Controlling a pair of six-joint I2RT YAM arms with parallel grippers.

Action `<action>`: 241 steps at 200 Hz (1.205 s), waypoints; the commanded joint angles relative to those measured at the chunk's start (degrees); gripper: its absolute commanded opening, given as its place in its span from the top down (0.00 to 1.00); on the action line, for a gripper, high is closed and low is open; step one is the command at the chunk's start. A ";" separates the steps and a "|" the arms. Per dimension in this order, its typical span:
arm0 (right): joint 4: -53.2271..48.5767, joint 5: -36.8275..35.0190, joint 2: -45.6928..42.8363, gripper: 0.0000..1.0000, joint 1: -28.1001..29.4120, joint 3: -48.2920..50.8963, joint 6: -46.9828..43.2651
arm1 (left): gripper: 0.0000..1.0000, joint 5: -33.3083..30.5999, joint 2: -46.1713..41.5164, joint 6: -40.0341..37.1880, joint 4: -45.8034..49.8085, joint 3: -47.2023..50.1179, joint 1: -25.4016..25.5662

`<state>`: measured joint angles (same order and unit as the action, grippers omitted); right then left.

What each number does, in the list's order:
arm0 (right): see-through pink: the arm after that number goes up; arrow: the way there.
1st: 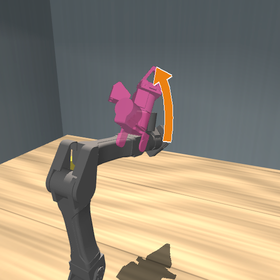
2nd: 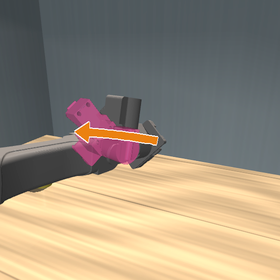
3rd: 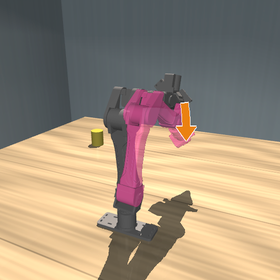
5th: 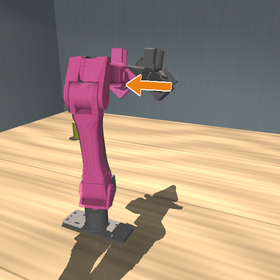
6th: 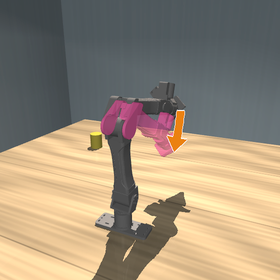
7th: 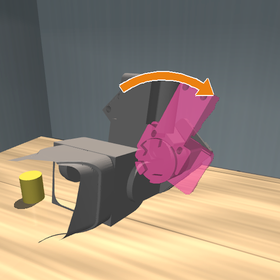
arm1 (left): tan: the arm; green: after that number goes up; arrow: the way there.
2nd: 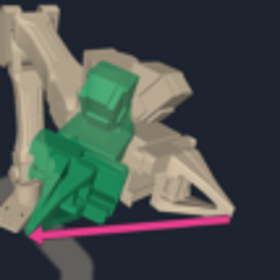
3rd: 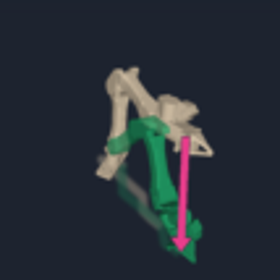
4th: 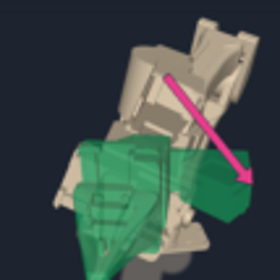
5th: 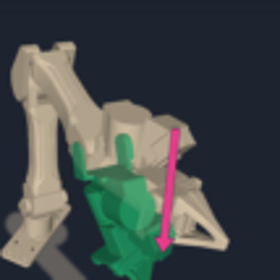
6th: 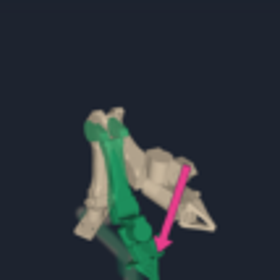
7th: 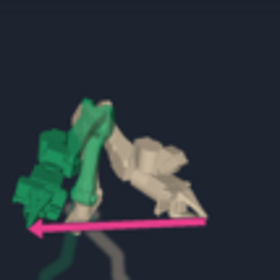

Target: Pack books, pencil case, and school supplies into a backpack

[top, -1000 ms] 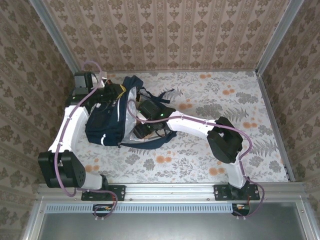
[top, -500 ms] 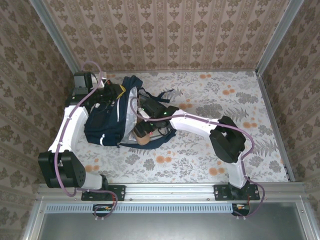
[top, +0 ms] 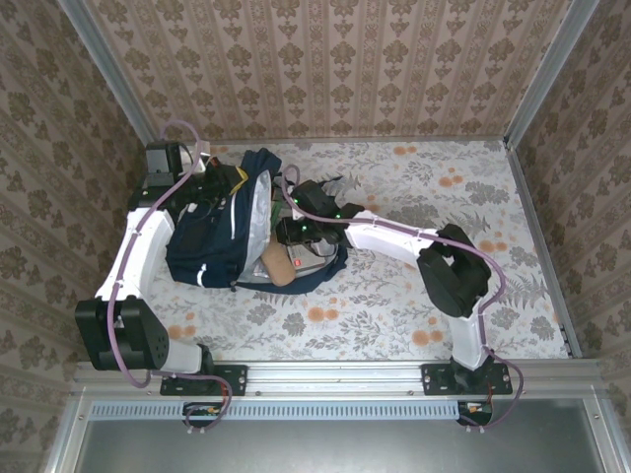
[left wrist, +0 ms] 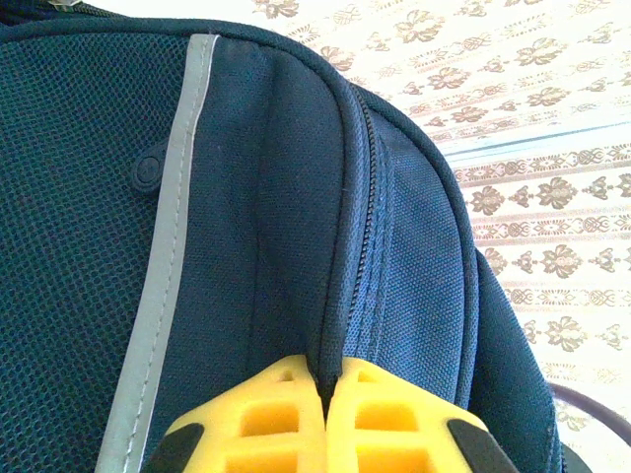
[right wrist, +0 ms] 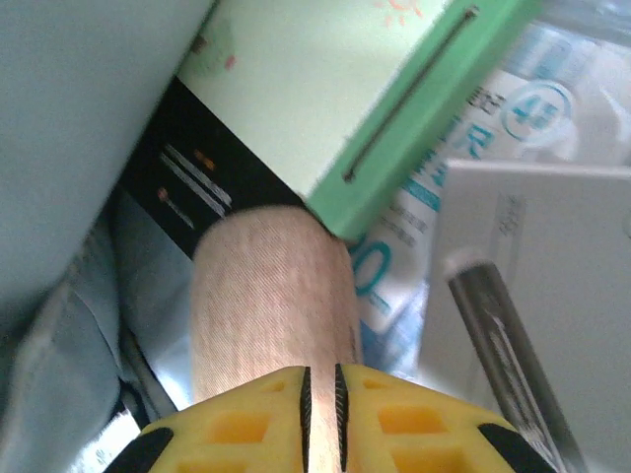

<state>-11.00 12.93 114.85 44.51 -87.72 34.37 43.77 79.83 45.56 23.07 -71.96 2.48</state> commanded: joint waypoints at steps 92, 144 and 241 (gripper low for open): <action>-1.45 5.67 9.69 0.80 2.30 -10.32 2.76 | 1.00 2.75 -2.75 2.32 -9.09 -0.75 -0.62; -0.56 11.77 10.46 0.79 3.46 -10.63 3.28 | 1.00 2.33 -2.76 2.34 -9.28 -0.72 -0.22; -1.88 9.89 -1.87 0.70 2.28 -0.58 1.79 | 1.00 2.09 -2.03 1.43 -8.75 -0.86 -0.20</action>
<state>-12.40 21.34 118.76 46.57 -91.74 36.95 43.92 79.81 46.76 22.22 -71.61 2.55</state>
